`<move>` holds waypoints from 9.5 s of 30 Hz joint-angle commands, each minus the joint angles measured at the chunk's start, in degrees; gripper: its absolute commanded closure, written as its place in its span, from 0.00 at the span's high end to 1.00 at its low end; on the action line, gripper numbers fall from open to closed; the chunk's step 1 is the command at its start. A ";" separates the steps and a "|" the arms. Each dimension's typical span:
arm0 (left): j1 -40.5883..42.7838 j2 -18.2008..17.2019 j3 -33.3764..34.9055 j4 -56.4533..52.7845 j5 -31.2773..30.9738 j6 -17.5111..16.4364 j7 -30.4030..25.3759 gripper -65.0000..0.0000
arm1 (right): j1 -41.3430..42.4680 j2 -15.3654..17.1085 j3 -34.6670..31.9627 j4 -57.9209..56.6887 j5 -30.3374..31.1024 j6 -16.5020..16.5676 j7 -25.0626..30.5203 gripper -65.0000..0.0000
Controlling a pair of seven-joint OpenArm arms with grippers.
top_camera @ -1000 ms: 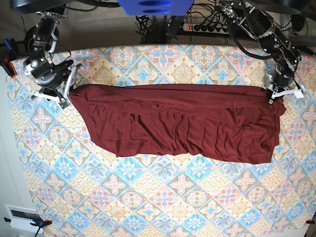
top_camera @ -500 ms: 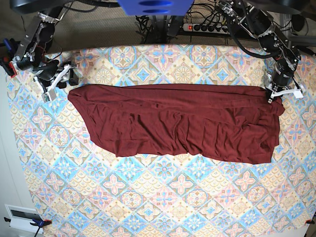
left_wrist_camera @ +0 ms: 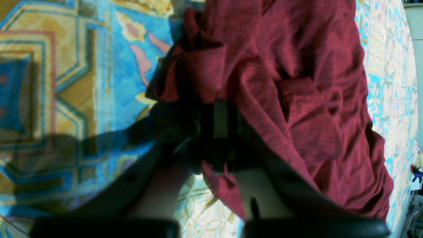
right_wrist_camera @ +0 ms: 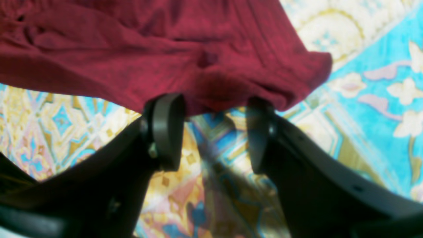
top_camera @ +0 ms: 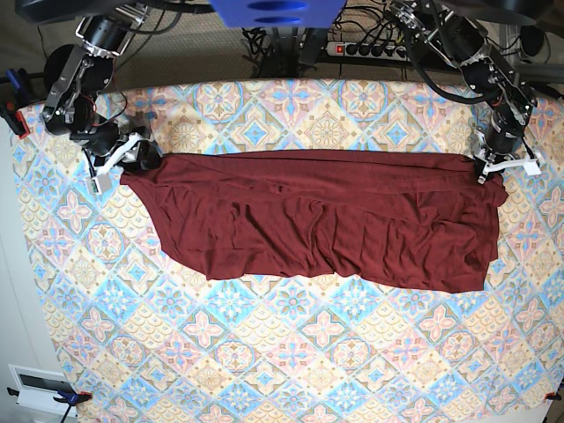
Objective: Layout the t-shirt on the table in an organized manner, then fold the t-shirt properly
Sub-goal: 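Drag the held shirt edge with both grippers toward the robot, then pull the held shirt edge apart and toward the robot with both grippers, then release the shirt and move both grippers to the opposite shirt edge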
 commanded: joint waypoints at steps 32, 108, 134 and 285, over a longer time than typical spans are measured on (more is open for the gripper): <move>5.43 -0.02 0.27 5.45 1.40 0.76 2.84 0.00 | 4.39 0.26 6.70 -4.87 0.42 0.12 1.34 0.00; 8.68 -3.10 -2.89 4.48 -3.52 0.85 2.75 0.33 | -3.26 0.35 8.99 8.93 7.10 0.12 -4.99 0.39; 8.42 -3.10 -2.89 4.48 -3.52 0.85 2.75 0.33 | -5.46 0.35 8.90 -1.09 14.31 0.12 -3.76 0.39; -28.42 -13.91 32.45 -33.85 16.61 0.76 -18.17 0.01 | 12.92 8.96 -6.13 11.39 -0.19 0.12 -2.79 0.31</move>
